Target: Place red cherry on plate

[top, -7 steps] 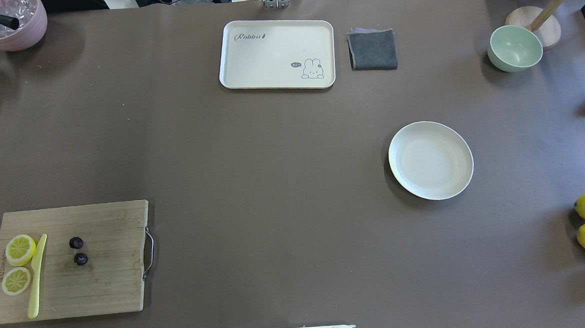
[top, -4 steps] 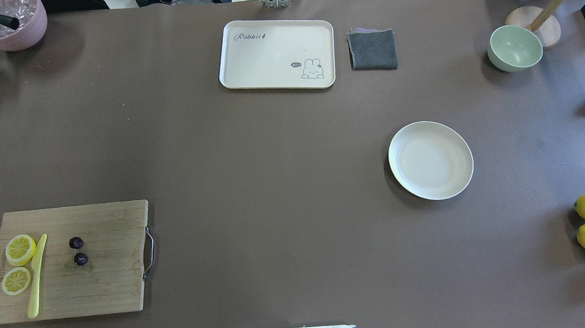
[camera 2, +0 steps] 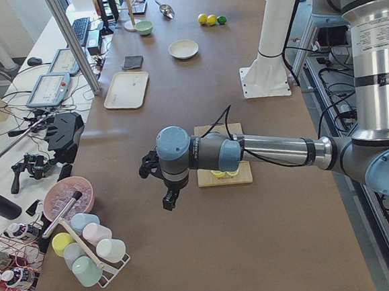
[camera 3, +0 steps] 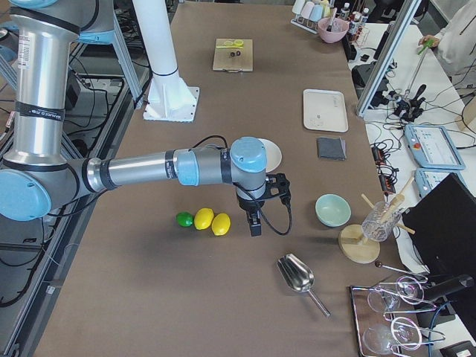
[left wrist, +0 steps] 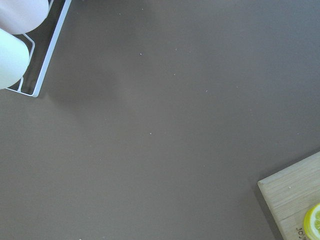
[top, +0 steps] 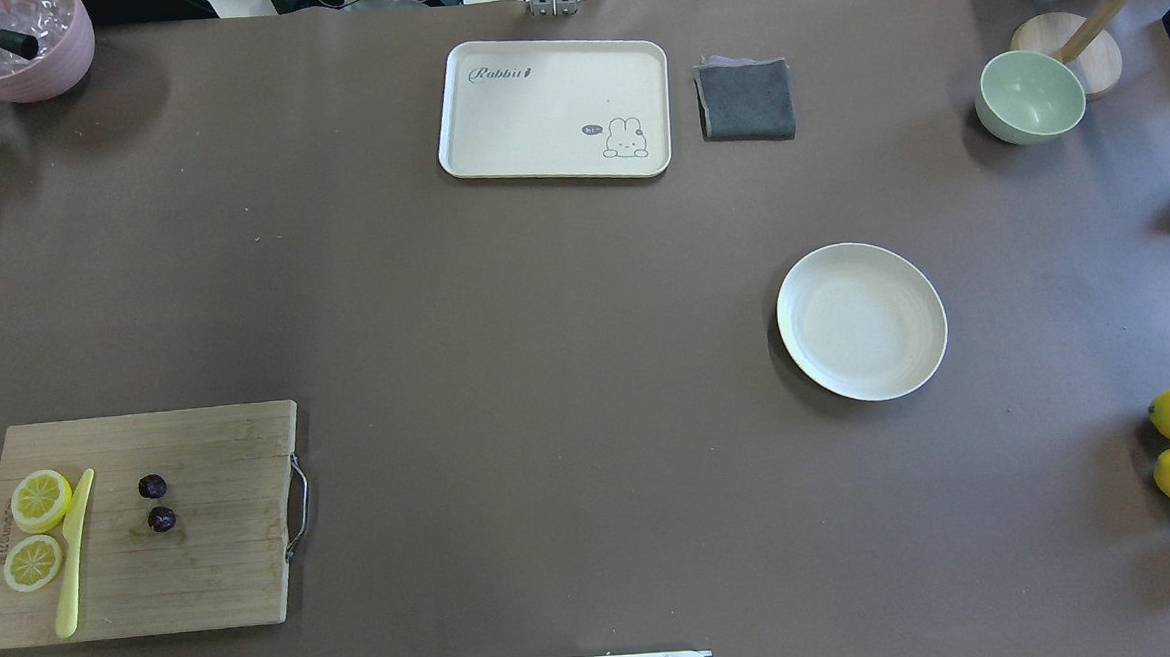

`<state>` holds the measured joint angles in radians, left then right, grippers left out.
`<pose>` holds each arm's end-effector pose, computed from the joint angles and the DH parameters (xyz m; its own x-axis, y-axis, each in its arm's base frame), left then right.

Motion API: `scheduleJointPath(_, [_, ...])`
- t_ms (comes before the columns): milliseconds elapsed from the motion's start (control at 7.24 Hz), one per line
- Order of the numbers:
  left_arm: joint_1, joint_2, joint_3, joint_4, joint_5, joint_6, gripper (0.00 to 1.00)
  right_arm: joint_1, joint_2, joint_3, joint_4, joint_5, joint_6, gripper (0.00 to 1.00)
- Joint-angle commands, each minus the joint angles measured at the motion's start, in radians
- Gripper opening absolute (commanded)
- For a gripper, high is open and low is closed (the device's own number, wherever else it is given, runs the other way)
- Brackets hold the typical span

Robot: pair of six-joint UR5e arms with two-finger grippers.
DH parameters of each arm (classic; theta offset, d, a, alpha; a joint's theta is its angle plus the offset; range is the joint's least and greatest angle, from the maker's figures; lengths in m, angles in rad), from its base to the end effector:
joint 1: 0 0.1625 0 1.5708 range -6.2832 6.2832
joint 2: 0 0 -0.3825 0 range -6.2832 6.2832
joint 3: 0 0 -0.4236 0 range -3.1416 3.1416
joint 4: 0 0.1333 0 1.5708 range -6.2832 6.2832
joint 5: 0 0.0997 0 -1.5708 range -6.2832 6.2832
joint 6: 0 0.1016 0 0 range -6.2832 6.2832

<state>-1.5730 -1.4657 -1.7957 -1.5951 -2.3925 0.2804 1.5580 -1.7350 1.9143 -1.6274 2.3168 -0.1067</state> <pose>-0.0600 -0.4889 0.5464 0.6552 0.3735 -0.6567 -0.1864 0.9223 0.3386 0.0584 -0.4632 0.5262 0.7278 -0.1976 0.6567 0.0907 0.9769 0.1934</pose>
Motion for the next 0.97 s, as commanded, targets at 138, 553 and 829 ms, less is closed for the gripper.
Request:
scheduleJointPath(138, [-0.004, 0.001, -0.040, -0.029, -0.013, -0.029, 0.98, -0.001, 0.015, 0.003, 0.004, -0.028, -0.001, 1.00])
scheduleJointPath(553, [-0.002, -0.005, -0.054, -0.051, -0.011, -0.101, 0.97, -0.001, 0.031, 0.005, 0.006, -0.034, -0.001, 1.00])
scheduleJointPath(829, [-0.004, 0.005, -0.066, -0.049, -0.011, -0.106, 0.97, -0.001, 0.042, -0.001, 0.006, -0.028, 0.013, 1.00])
